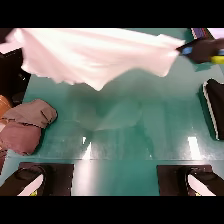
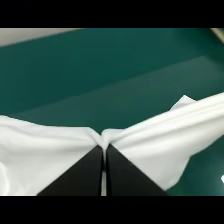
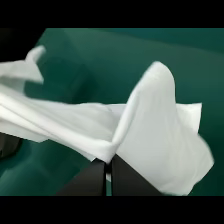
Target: Fold the shirts.
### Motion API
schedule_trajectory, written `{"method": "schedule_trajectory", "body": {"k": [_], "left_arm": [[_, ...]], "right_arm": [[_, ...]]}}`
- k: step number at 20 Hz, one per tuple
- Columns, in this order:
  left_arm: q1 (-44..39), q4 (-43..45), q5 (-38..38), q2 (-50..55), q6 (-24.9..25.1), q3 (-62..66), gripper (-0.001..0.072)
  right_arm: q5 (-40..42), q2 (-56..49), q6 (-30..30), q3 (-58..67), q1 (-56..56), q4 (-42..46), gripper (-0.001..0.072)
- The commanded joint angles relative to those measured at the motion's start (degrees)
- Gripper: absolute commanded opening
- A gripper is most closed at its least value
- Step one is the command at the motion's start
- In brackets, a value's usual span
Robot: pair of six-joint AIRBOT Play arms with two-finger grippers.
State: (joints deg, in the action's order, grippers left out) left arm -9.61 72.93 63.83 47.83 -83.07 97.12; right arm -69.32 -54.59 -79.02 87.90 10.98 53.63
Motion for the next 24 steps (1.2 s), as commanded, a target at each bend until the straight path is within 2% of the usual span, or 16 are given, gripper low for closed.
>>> {"method": "schedule_trajectory", "body": {"k": [1,3,6,8,10,13,16,19,20,21,22,24], "left_arm": [[0.07,-2.45,1.01,-5.7,-0.94,3.13,0.0026],[0.07,-3.41,3.43,-4.92,-0.96,3.17,0.0026],[0.07,-3.85,11.28,0.52,-0.94,2.29,0.0025],[0.07,-3.78,14.32,4.55,-0.92,-2.34,0.0025],[-0.52,-3.58,16.17,7.87,-0.87,-10.34,0.0026],[-5.07,-2.23,14.14,10.34,-0.48,-27.41,0.0025],[-11.06,-2.27,9.05,10.73,-0.48,-41.92,0.0027],[-14.21,-5.07,6.97,10.73,-0.48,-48.17,0.0031],[-14.29,-5.92,6.78,10.73,-0.42,-48.33,0.0146],[-14.27,-6.56,5.97,10.67,-0.44,-48.17,0.0414],[-14.27,-6.54,5.14,10.67,-0.44,-47.54,0.05],[-13.6,-4.7,4.02,10.67,-0.42,-44.28,0.05]], "right_arm": [[-3.39,6.32,-1.2,6.97,-3.23,2.51,0.0014],[-4.2,6.01,-3.15,9.35,-3.67,4.63,0.0013],[-9.33,1.31,-6.73,10.21,-3.56,4.96,0.0013],[-13.94,-3.69,-7.74,8.39,-2.51,5.14,0.0013],[-14.56,-7.82,-7.74,1.9,0.0,6.21,0.0013],[-13.55,-12.24,-7.74,-8.66,3.85,12.59,0.0013],[-10.64,-14.01,-7.76,-15.47,4.9,13.55,0.0013],[-9.01,-13.92,-7.74,-18.05,4.63,13.55,0.0014],[-8.96,-13.92,-7.74,-18.03,4.66,13.6,0.0014],[-8.52,-13.92,-7.74,-18.03,4.66,13.55,0.0013],[-8.2,-13.92,-7.74,-18.03,4.66,13.57,0.0014],[-7.91,-13.92,-7.74,-18.03,4.66,13.53,0.0014]]}}
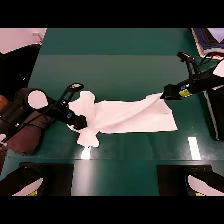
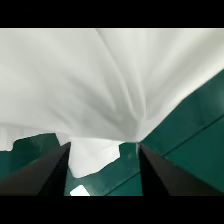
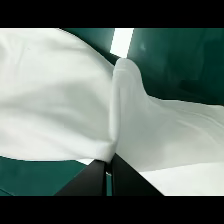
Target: Fold the shirts.
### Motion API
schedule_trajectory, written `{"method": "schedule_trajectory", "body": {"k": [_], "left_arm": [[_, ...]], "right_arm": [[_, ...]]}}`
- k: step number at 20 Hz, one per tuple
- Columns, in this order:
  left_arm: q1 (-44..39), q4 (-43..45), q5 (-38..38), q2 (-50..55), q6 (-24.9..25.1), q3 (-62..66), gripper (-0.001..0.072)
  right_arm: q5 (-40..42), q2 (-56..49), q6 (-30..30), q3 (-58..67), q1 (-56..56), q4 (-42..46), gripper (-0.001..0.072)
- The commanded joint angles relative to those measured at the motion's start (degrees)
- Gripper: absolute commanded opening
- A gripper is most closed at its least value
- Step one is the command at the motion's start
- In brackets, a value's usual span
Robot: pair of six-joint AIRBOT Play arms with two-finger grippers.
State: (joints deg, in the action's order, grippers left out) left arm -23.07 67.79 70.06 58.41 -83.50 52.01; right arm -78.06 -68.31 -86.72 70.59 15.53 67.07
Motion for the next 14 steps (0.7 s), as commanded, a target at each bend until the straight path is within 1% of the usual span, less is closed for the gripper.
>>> {"method": "schedule_trajectory", "body": {"k": [1,3,4,5,7,9,10,11,14], "left_arm": [[0.76,2.51,-2.99,0.09,-0.07,3.43,0.05],[3.98,5.55,-7.43,0.11,-0.37,7.58,0.0499],[6.14,5.95,-10.19,0.26,-1.38,8.59,0.0499],[8.5,5.81,-12.63,1.05,-2.69,9.09,0.0499],[11.47,4.46,-14.88,4.76,-3.34,9.42,0.0499],[11.76,0.96,-17.49,10.03,-2.97,9.42,0.05],[11.76,-2.05,-19.3,12.76,-2.1,9.42,0.05],[11.76,-4.37,-21.59,15.63,0.07,9.42,0.05],[11.76,-5.27,-26.34,21.88,0.2,9.44,0.0501]], "right_arm": [[0.92,-0.2,-0.02,-0.72,0.11,0.09,0.0014],[1.01,-0.2,-0.02,-0.72,0.11,0.07,0.0014],[1.14,-0.2,-0.02,-0.72,0.11,0.07,0.0014],[1.29,-0.2,-0.02,-0.72,0.15,0.07,0.0014],[2.23,-0.2,-0.02,-0.74,0.15,0.07,0.0014],[2.91,-0.2,-0.02,-0.74,0.15,0.07,0.0014],[3.17,-0.2,-0.02,-0.74,0.17,0.04,0.0014],[3.1,-0.2,-0.02,-0.74,0.17,0.07,0.0015],[3.1,-0.22,-0.02,-0.74,0.17,0.09,0.0015]]}}
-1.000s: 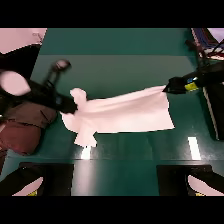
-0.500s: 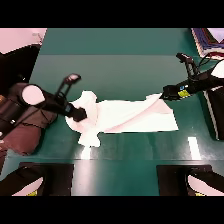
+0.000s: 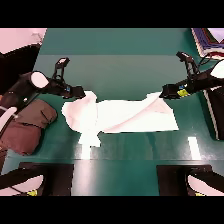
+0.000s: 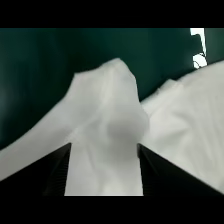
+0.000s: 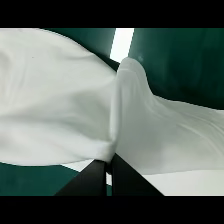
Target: Fold the shirts.
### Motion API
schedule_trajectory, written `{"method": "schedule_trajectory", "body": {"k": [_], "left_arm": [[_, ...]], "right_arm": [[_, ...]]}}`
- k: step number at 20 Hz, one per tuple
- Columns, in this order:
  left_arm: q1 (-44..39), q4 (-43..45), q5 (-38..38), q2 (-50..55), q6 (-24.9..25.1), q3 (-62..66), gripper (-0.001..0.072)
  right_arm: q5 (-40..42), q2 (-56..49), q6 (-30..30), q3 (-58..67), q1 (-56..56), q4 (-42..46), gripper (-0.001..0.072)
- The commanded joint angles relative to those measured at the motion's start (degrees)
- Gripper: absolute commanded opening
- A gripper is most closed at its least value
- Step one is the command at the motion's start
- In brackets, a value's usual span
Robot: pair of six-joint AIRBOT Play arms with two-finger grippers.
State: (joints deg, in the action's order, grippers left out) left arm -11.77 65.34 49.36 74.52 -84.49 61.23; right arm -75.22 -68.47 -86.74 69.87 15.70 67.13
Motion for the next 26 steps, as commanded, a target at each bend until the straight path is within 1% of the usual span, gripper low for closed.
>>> {"method": "schedule_trajectory", "body": {"k": [1,7,10,12,14,15,16,20,24,25,26], "left_arm": [[0.46,-2.86,-6.4,7.19,1.16,0.22,0.0501],[0.46,-6.43,-9.55,10.38,2.49,0.92,0.0499],[0.46,-7.58,-9.75,10.36,5.46,0.9,0.0495],[0.46,-7.56,-9.42,10.38,5.49,0.9,0.0224],[0.46,-7.56,-9.25,10.36,5.46,0.9,0.0218],[0.46,-7.52,-8.87,10.36,5.51,0.9,0.0101],[0.46,-7.48,-8.26,10.36,6.12,0.9,0.0028],[0.48,-7.23,-8.09,9.27,6.56,0.92,0.0026],[0.66,-5.01,-7.91,3.26,6.54,2.56,0.0025],[0.66,-3.63,-7.23,1.57,6.56,3.39,0.0026],[0.63,-3.54,-4.76,0.28,6.58,4.26,0.0027]], "right_arm": [[0.31,-0.11,0.0,-0.02,-0.02,0.02,0.0014],[0.31,-0.11,0.0,-0.02,-0.02,0.04,0.0015],[0.9,-0.11,0.0,-0.02,-0.02,0.02,0.0015],[0.98,-0.11,-0.02,-0.02,0.0,0.0,0.0015],[1.18,-0.11,-0.02,-0.02,-0.02,-0.02,0.0015],[1.18,-0.11,-0.02,-0.02,-0.02,0.0,0.0015],[1.2,-0.11,-0.02,-0.02,-0.02,-0.02,0.0015],[1.16,-0.04,0.0,0.0,-0.07,0.07,0.0015],[0.42,0.09,0.02,0.15,-0.07,0.04,0.0015],[0.15,0.33,0.02,0.13,-0.07,0.04,0.0015],[0.17,0.59,0.02,0.13,-0.07,0.04,0.0015]]}}
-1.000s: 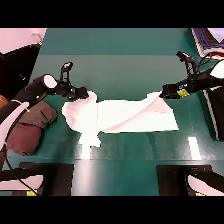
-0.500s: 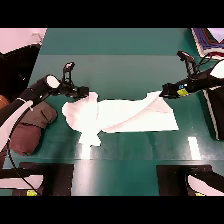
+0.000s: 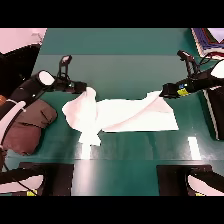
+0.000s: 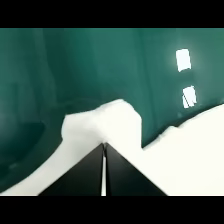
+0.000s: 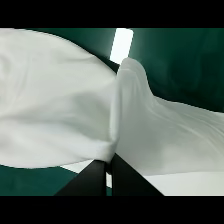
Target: Fold the shirts.
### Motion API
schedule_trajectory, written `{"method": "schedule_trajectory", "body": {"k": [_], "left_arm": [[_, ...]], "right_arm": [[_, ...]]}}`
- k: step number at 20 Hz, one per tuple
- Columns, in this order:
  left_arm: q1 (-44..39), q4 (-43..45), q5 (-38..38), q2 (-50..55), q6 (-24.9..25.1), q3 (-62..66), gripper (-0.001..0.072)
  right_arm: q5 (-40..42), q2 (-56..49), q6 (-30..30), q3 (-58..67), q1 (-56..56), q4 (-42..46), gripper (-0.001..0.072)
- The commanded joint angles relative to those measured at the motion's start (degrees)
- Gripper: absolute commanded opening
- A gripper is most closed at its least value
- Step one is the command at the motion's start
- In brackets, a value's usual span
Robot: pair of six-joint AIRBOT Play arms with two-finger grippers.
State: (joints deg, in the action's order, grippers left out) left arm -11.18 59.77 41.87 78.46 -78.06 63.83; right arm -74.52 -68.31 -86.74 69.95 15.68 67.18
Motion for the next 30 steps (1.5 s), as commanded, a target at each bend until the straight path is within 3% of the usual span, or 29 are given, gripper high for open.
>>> {"method": "schedule_trajectory", "body": {"k": [1,2,3,4,5,10,16,18,19,22,25,30], "left_arm": [[0.04,1.92,6.4,-4.28,0.61,2.43,0.0028],[0.04,1.95,10.88,-4.46,0.72,3.06,0.0029],[0.04,1.99,14.08,-4.48,1.31,3.19,0.0076],[0.04,2.25,15.23,-4.46,2.23,3.13,0.0429],[0.04,2.91,14.47,-4.42,1.36,3.13,0.0648],[0.04,1.75,7.08,1.51,-1.31,3.37,0.065],[-1.66,-2.32,9.53,13.97,2.14,9.14,0.0652],[-3.26,-2.05,9.31,15.56,2.32,9.9,0.065],[-3.5,-1.6,8.66,15.89,2.23,9.9,0.0592],[-2.47,-1.68,8.63,15.74,1.81,11.26,0.0032],[0.09,-1.46,12.68,13.2,-0.07,15.98,0.0026],[5.55,0.09,13.29,-5.86,0.11,23.3,0.0027]], "right_arm": [[-0.46,0.76,0.04,0.04,-0.04,0.0,0.0015],[-0.37,1.11,0.02,0.02,-0.04,0.04,0.0015],[-0.42,1.62,0.04,0.02,-0.04,0.07,0.0015],[-0.35,2.16,0.02,0.02,-0.04,0.11,0.0015],[-0.09,2.75,0.04,0.02,-0.04,0.11,0.0015],[0.66,3.76,0.02,0.02,-0.04,0.02,0.0015],[0.61,0.94,0.0,-0.04,0.44,-0.13,0.0015],[0.61,0.02,-0.02,-0.04,0.55,-0.15,0.0015],[0.61,-0.33,-0.02,-0.04,0.59,-0.15,0.0015],[1.11,-0.48,0.0,0.04,0.59,-0.11,0.0015],[1.7,1.44,0.04,0.24,-0.79,0.35,0.0015],[0.81,9.84,2.38,11.45,-7.82,0.44,0.0014]]}}
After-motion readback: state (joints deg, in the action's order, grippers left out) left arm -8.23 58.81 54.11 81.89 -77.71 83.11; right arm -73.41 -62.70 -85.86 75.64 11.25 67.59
